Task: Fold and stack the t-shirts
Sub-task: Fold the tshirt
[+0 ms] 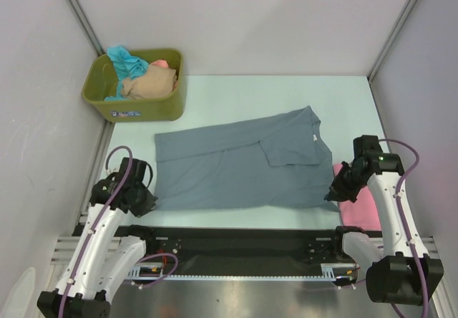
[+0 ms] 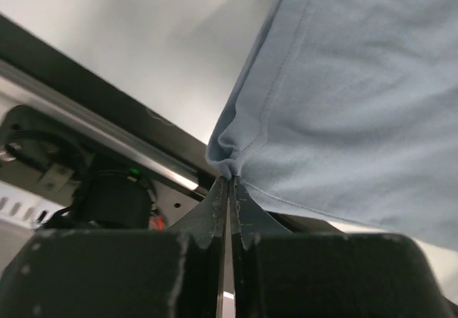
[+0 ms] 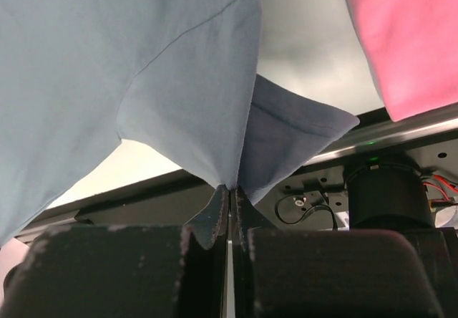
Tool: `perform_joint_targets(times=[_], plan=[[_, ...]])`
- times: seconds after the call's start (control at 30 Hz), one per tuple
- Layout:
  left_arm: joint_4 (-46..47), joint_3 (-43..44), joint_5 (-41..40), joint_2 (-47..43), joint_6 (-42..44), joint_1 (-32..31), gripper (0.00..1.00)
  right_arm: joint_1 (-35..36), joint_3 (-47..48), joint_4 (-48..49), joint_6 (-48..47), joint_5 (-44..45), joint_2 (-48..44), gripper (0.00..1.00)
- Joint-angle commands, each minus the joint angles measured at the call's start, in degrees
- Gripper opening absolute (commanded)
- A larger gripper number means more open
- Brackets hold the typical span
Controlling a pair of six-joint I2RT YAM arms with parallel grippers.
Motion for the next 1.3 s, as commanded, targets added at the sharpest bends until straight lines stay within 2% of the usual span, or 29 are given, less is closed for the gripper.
perform_joint_targets(times=[0.0, 0.23, 0.3, 0.7, 1.07, 1.27], plan=[[-4.79, 2.89, -6.01, 1.78, -1.22, 0.44, 0.05, -0.12, -1.49, -2.2, -0.8, -1.62, -0.97, 0.0], [1.52, 1.57, -3.29, 4.94, 2.28, 0.53, 0.06, 0.41, -1.14, -0.71, -1.24, -2.33, -0.79, 0.0], [3.29, 0.87, -1.89, 6.26, 3.26, 0.44, 0.07, 0.41, 1.65, 1.04, -0.89, -2.86, 1.22, 0.0], [9.88, 0.07, 2.34, 16.28, 3.7, 0.44, 0.12, 0.23, 21.97, 8.34, -0.8, -3.12, 22.75, 0.0], [12.7, 9.21, -4.69, 30.86, 7.57, 1.59, 0.11, 0.23, 38.31, 10.28, -1.59, -3.82, 41.2, 0.0], [13.84, 18.78, -9.7, 38.68, 10.29, 2.38, 0.11, 0.84, 45.43, 10.28, -2.74, -5.58, 48.51, 0.0]])
